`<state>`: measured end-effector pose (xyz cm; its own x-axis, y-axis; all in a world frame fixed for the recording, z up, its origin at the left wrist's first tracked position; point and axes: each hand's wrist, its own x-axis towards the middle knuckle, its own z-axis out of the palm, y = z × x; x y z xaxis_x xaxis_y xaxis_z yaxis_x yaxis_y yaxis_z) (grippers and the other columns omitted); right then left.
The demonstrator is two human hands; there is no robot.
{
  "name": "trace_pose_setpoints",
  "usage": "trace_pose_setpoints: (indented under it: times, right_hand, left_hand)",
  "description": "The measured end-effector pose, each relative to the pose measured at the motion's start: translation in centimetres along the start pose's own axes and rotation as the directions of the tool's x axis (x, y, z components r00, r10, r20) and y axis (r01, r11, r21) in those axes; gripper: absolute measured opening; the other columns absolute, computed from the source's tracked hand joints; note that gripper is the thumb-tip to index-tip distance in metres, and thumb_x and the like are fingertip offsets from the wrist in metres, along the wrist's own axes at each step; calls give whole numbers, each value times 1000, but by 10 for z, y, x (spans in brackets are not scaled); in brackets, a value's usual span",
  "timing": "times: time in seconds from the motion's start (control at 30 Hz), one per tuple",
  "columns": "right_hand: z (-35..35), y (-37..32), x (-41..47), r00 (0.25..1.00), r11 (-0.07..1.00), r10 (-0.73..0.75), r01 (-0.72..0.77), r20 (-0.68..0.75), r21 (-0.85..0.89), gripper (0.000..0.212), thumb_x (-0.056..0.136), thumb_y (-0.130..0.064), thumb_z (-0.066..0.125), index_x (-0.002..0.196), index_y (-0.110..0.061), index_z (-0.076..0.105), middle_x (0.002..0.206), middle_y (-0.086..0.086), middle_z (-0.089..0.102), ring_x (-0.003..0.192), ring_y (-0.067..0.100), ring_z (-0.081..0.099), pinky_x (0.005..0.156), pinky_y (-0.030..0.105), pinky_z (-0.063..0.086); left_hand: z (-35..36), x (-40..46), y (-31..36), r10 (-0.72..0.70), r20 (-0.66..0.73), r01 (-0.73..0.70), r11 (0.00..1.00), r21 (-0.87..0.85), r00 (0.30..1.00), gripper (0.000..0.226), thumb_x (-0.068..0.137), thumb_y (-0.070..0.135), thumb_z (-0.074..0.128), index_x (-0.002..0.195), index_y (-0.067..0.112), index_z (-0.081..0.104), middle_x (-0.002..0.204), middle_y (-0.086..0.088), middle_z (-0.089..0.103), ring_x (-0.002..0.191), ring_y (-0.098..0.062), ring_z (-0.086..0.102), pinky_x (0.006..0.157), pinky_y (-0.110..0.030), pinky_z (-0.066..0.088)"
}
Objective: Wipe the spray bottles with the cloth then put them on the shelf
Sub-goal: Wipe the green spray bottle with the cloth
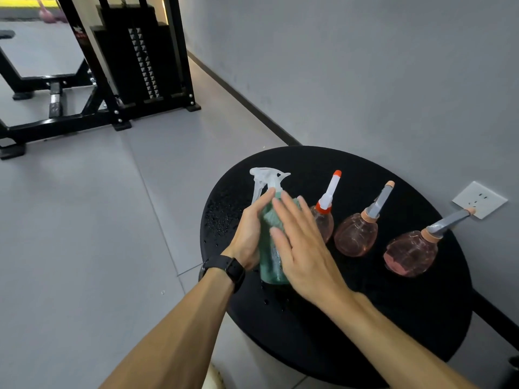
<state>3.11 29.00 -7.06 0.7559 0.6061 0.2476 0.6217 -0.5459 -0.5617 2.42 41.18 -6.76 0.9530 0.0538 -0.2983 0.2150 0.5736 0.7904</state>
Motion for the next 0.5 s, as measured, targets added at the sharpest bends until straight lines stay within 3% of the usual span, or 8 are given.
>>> trace_pose_setpoints:
  times: [0.1, 0.2, 0.27, 0.37, 0.5]
  right_hand:
    - [-4, 4, 19, 992, 981, 125, -128, 34, 143, 51, 106, -34, 29, 153, -36, 12, 158, -26, 2, 143, -9, -8, 116, 20, 0]
    - [-7, 4, 22, 990, 979, 127, -136, 69, 151, 51, 105, -35, 30, 153, -37, 13, 158, -25, 4, 144, -8, -4, 116, 21, 3]
    - [-7, 2, 16, 992, 984, 102, -112, 77, 137, 51, 105, -35, 30, 153, -37, 12, 157, -27, 3, 144, -8, -6, 111, 12, -2]
    - [-6, -1, -1, 995, 991, 66, -74, 74, 109, 51, 105, -36, 32, 153, -35, 14, 153, -32, 1, 144, -7, -7, 104, 2, -7]
    - [-6, -1, -28, 998, 998, 11, -14, 65, 56, 58, 99, -51, 29, 153, -35, 14, 157, -28, 3, 145, -5, -7, 116, 18, 3]
  left_hand:
    - [0, 2, -1, 12, 8, -12, 1000, -27, 1000, 47, 101, 43, 45, 118, 6, 70, 114, -15, 69, 107, -28, 67, 103, -41, 49]
    - [-1, 6, 0, 34, -29, -34, 999, -3, 999, 48, 101, 44, 46, 115, 6, 71, 107, -14, 72, 100, -26, 70, 91, -37, 54]
    - [-2, 9, 0, 40, -81, -39, 999, 20, 996, 48, 100, 47, 47, 106, 7, 74, 98, -12, 74, 88, -24, 72, 80, -34, 56]
    - [-5, 15, 0, 73, -178, -74, 997, 3, 981, 46, 96, 50, 54, 106, 9, 72, 91, -11, 72, 78, -23, 71, 76, -36, 54]
    - [-3, 15, 2, 65, -233, -68, 998, -3, 970, 47, 95, 51, 55, 103, 6, 66, 82, -11, 65, 64, -20, 62, 66, -33, 53]
